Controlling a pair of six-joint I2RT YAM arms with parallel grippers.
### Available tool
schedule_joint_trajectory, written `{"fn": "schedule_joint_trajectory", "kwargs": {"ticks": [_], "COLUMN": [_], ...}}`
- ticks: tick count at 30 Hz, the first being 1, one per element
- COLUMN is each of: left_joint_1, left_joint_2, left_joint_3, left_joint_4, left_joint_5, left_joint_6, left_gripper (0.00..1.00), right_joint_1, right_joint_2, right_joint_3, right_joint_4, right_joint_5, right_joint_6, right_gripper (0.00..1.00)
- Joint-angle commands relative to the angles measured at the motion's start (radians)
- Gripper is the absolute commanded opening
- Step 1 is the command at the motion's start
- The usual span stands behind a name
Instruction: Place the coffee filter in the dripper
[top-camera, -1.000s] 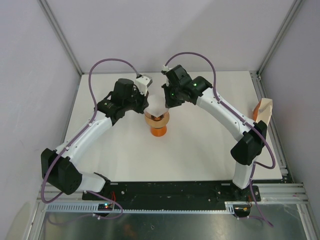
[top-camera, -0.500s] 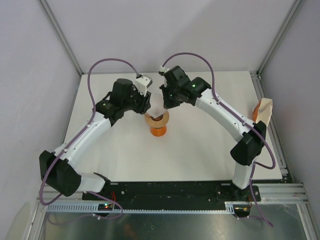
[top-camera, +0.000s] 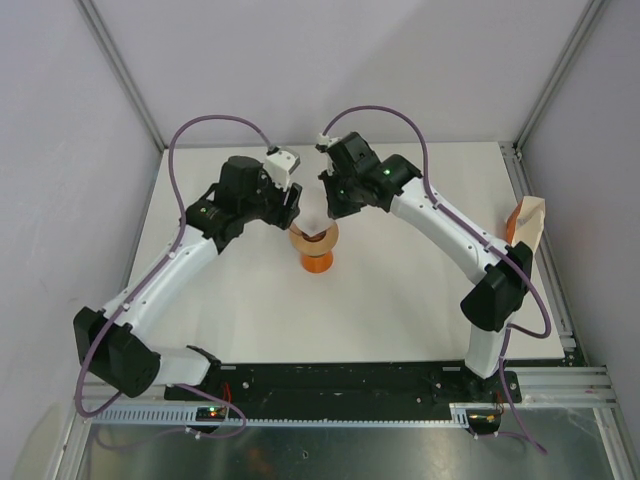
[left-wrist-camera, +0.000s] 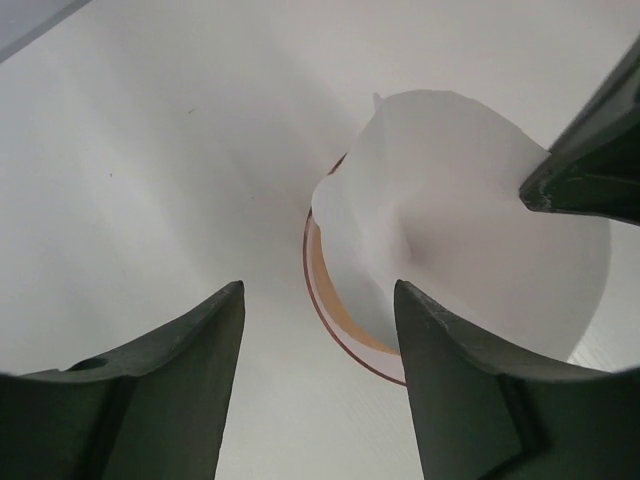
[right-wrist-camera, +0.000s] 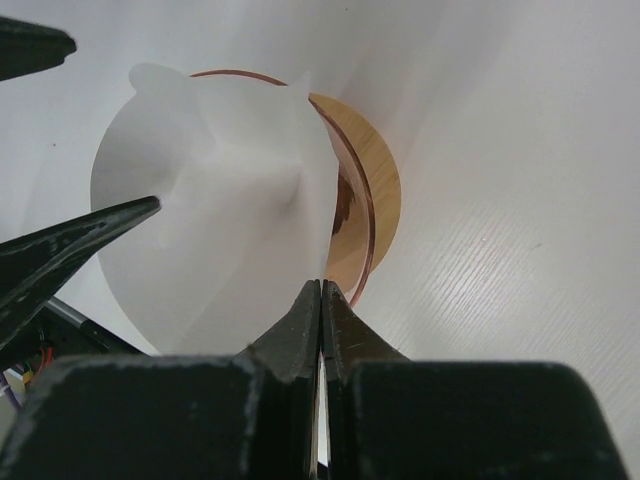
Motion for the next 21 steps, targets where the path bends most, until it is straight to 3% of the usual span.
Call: {"fn": "schedule_joint_trajectory", "kwargs": {"ticks": [1,4,15,21], "left_joint_1": [0.023,0.035,0.037,0.039], "left_joint_2": [0.037,0.047,0.041,0.051], "left_joint_3": [0.040,0.038,0.004,-0.020], "left_joint_4": [0.001,0.001,0.001,0.001], "left_joint_5": [-0.001,0.037,0.146,0.137], "left_joint_6": [0.018,0.008,-0.008,-0.002], "left_gripper": [0.67,0.65,0.44,0.38], "right_joint_1": [0.011,0.012,-0.013,-0.023], "right_joint_2": [0.008,0.008,-0.015,-0.027], "right_joint_3": [0.032,0.027,-0.065,-0.106], "right_joint_4": [-0.006,-0.007,0.036,0.067], "right_joint_5": [0.008,0.022,0.025,0.005], "right_joint_6": [-0.024,-0.029,-0.036,-0.031], "right_gripper": [0.00,0.00,0.00,0.00]}}
